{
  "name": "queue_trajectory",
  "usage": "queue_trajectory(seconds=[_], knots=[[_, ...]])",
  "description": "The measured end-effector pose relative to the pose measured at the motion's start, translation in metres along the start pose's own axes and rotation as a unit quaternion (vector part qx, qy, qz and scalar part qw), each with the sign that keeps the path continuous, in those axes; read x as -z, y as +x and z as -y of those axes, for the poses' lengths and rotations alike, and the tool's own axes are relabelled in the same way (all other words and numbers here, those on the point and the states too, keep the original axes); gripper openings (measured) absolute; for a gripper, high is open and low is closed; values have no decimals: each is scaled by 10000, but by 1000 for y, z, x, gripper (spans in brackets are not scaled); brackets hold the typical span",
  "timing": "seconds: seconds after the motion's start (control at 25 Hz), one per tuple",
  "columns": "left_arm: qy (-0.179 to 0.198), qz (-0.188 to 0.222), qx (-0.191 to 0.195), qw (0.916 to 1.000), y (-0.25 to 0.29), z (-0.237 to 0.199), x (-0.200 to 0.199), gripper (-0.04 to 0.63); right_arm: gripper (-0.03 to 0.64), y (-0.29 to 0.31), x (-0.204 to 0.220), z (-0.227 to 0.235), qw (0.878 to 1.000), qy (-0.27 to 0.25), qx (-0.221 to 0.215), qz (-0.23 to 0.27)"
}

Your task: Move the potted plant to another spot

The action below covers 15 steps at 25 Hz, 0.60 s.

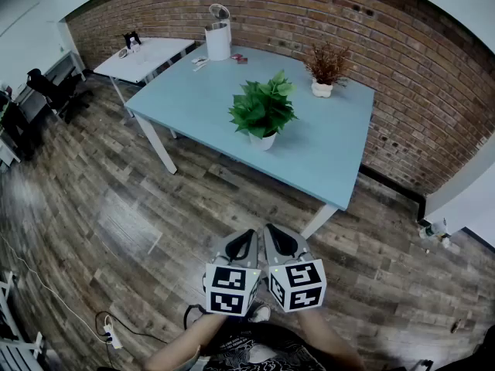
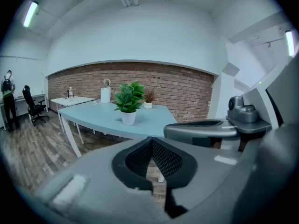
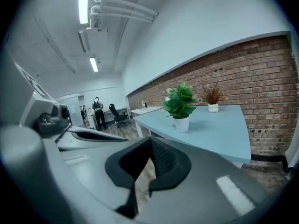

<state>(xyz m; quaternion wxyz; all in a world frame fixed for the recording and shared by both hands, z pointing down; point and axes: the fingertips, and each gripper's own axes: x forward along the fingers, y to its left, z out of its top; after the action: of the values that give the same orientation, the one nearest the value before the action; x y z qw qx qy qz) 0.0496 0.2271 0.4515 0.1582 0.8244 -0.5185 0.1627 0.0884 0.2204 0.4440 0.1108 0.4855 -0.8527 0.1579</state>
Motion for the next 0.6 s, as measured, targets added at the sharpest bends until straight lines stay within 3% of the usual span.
queue_trajectory(seconds=[0.6], knots=[[-181, -99, 40, 9998, -4, -1, 6, -3, 6, -1, 7, 1, 10000, 60, 45, -28]])
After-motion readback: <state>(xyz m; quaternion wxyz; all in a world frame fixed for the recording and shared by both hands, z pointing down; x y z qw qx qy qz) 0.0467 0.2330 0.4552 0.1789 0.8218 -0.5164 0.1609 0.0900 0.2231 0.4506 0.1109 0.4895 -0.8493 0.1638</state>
